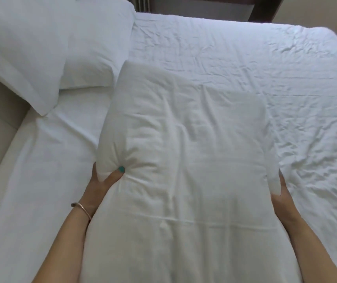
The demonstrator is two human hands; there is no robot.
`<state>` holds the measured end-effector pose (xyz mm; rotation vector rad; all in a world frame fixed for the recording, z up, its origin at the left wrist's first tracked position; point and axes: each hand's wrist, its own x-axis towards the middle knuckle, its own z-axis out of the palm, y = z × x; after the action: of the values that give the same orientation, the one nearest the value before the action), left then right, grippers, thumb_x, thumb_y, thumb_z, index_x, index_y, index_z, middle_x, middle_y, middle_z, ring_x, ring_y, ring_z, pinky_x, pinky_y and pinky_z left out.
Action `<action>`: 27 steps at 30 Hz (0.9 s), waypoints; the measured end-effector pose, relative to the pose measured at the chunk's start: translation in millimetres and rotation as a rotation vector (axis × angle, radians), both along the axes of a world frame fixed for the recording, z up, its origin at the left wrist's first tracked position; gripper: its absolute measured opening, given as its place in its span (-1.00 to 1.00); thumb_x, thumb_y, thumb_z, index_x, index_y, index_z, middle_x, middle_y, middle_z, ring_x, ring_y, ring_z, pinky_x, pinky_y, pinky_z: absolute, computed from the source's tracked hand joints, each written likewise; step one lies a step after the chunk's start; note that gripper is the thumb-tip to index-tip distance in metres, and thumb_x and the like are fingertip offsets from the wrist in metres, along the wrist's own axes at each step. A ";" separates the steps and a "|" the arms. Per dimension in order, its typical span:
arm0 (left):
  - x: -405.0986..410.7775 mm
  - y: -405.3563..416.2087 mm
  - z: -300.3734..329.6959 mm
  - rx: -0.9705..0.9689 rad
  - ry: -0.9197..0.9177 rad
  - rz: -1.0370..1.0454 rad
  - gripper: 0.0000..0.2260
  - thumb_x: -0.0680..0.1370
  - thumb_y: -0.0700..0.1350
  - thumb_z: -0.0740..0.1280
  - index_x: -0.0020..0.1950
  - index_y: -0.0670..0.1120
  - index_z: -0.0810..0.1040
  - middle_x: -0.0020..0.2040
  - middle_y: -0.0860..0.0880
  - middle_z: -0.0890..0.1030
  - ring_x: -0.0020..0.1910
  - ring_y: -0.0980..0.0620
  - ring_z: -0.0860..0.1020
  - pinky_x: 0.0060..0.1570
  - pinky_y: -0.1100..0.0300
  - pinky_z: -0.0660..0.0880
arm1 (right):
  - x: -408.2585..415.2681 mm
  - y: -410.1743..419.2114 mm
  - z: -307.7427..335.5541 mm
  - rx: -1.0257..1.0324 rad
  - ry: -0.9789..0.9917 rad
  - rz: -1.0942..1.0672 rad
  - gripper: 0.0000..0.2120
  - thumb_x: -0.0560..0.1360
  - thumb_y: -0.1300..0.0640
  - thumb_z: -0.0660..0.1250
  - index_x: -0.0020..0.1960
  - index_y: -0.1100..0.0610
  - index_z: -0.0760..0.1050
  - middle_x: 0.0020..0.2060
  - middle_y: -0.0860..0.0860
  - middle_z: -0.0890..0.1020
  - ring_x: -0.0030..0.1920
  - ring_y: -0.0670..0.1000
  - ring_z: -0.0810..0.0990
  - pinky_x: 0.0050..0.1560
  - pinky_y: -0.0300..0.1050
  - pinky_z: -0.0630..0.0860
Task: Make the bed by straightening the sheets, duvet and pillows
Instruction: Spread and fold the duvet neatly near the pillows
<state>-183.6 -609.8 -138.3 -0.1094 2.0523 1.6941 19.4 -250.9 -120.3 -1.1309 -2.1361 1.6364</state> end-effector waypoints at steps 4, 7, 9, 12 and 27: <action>1.0 -48.3 60.2 -0.028 0.086 0.047 0.12 -0.07 0.51 0.44 0.41 0.14 0.25 0.19 0.15 0.50 0.10 0.16 0.50 0.05 0.16 0.41 | -18.7 -41.1 53.8 0.057 0.019 0.070 -0.16 0.11 -0.25 0.34 0.34 -0.37 0.09 0.50 -0.06 0.27 0.44 0.04 0.31 0.35 -0.06 0.26; -6.9 -95.0 118.7 -0.069 0.149 0.103 0.15 -0.08 0.47 0.45 0.45 0.12 0.22 0.21 0.11 0.50 0.04 0.20 0.50 -0.09 0.31 0.38 | -45.6 -87.2 90.5 0.028 0.050 0.119 -0.12 -0.01 -0.29 0.30 0.31 -0.36 0.16 0.45 -0.03 0.33 0.37 0.02 0.36 0.25 -0.12 0.27; -14.7 -131.2 153.7 -0.115 0.180 0.142 0.09 -0.01 0.38 0.39 0.48 0.08 0.19 0.18 0.10 0.48 0.06 0.10 0.48 -0.06 0.29 0.36 | -61.1 -123.4 107.3 0.003 0.065 0.177 0.07 -0.03 -0.31 0.29 0.48 -0.20 0.15 0.45 0.01 0.34 0.31 0.00 0.38 0.22 -0.11 0.29; -20.6 -191.5 190.4 -0.160 0.219 0.198 0.10 0.02 0.34 0.36 0.51 0.05 0.13 0.24 0.06 0.42 0.15 0.06 0.41 0.11 0.21 0.28 | -77.3 -184.9 127.1 -0.089 0.061 0.256 0.16 -0.04 -0.34 0.31 0.54 -0.16 0.09 0.46 0.03 0.35 0.34 0.06 0.39 0.24 -0.04 0.32; -24.9 -304.9 56.1 -1.057 0.287 0.073 -0.51 0.58 0.24 0.09 0.51 0.19 0.15 0.56 -0.12 0.06 0.53 -0.15 0.05 0.38 -0.24 -0.03 | -110.9 -378.3 -17.0 -0.009 -0.503 0.315 -0.28 0.51 -0.37 0.10 0.54 -0.30 -0.19 0.50 0.27 0.14 0.44 0.29 0.25 0.41 0.20 0.19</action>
<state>-208.4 -914.7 -82.2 -0.2862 2.9696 0.4987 -91.5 -629.2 -137.3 -1.3836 -2.7422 1.6090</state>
